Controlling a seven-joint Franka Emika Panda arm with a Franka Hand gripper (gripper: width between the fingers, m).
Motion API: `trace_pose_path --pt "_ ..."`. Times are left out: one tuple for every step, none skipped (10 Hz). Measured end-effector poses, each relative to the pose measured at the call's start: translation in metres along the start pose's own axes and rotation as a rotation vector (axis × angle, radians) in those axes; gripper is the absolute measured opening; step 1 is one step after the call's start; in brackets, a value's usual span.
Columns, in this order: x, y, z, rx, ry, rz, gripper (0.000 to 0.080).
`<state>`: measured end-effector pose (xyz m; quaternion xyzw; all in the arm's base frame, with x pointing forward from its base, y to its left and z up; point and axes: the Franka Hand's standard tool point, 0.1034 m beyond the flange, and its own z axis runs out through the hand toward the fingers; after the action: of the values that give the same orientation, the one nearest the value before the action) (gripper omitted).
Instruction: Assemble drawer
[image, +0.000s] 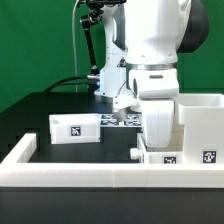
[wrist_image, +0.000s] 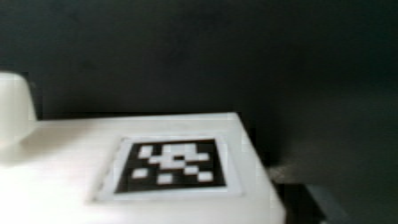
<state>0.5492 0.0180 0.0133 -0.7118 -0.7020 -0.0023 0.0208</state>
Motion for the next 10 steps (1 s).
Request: trace_pose_path --pt "0.001 0.001 -0.003 -0.002 -0.001 0.002 0.0426" --pt "0.001 0.002 -0.006 -0.003 -0.002 0.002 0.0557" --pt "0.0 0.002 -0.011 0.0 -0.004 0.003 0.0557" --pt "-0.003 0.004 -0.018 0.002 -0.008 0.005 0.063" --pt "-0.006 0.006 -0.025 0.003 -0.011 0.009 0.0644" --pt "-0.01 0.008 -0.031 0.014 -0.016 0.009 0.0644" --pt "-0.017 0.012 -0.037 0.025 -0.019 0.001 0.0648" --pt "-0.03 0.014 -0.038 0.033 -0.022 -0.005 0.0648" --pt "-0.038 0.017 -0.037 0.038 -0.02 -0.011 0.0648" --pt "-0.046 0.025 -0.039 0.025 -0.019 -0.011 0.0648"
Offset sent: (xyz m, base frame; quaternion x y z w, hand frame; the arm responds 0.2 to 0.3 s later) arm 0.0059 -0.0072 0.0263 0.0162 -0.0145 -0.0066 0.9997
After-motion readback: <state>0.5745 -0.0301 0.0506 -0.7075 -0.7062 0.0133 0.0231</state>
